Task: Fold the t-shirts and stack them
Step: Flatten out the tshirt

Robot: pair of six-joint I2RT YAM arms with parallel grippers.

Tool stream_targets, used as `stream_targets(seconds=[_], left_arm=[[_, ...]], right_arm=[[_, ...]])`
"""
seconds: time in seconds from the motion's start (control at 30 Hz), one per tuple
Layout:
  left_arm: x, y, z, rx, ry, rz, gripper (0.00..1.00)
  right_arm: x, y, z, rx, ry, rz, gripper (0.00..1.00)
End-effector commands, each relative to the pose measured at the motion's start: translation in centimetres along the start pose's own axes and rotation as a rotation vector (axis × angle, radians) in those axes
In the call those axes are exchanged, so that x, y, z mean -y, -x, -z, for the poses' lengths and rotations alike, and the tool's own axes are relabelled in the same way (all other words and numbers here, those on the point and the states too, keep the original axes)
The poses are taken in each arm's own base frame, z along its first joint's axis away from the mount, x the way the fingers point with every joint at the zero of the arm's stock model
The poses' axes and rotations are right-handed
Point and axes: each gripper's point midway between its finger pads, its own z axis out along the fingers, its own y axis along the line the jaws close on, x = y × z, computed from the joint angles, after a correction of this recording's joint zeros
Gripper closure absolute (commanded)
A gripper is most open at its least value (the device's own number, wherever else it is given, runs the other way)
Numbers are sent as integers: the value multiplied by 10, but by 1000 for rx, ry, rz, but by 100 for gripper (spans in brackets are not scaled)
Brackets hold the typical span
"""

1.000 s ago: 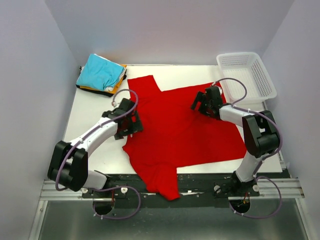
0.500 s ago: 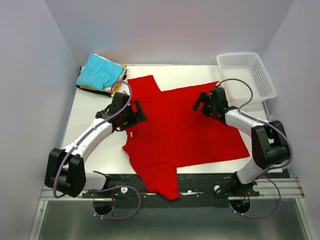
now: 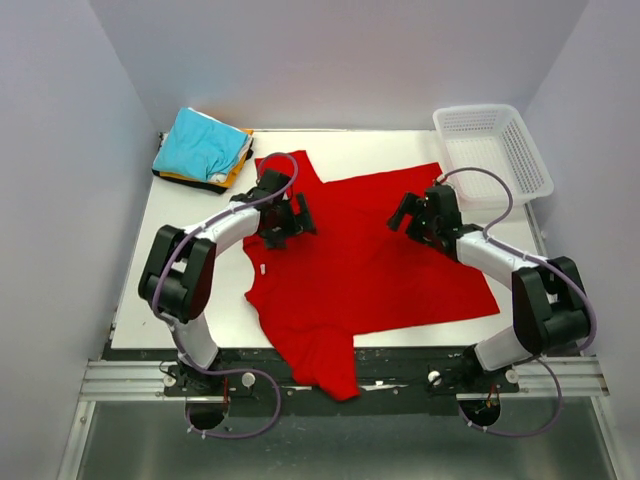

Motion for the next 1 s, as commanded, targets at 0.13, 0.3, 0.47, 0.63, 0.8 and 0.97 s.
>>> stream_targets(seconds=[0.13, 0.3, 0.47, 0.63, 0.8, 0.97], left_arm=[[-5, 16, -22, -109, 23, 14, 2], [-6, 31, -35, -172, 16, 50, 2], [-1, 47, -44, -204, 26, 59, 1], [6, 79, -49, -189, 40, 70, 1], [13, 111, -50, -163, 42, 83, 2], [29, 129, -59, -162, -31, 86, 1]], right_arm=[[3, -5, -22, -7, -26, -22, 0], [3, 0, -26, 4, -34, -18, 0], [0, 5, -30, 20, -24, 7, 0], [3, 15, -39, 40, -61, 45, 0], [-5, 24, -46, 55, -41, 64, 0], [-8, 25, -43, 65, -18, 71, 0]])
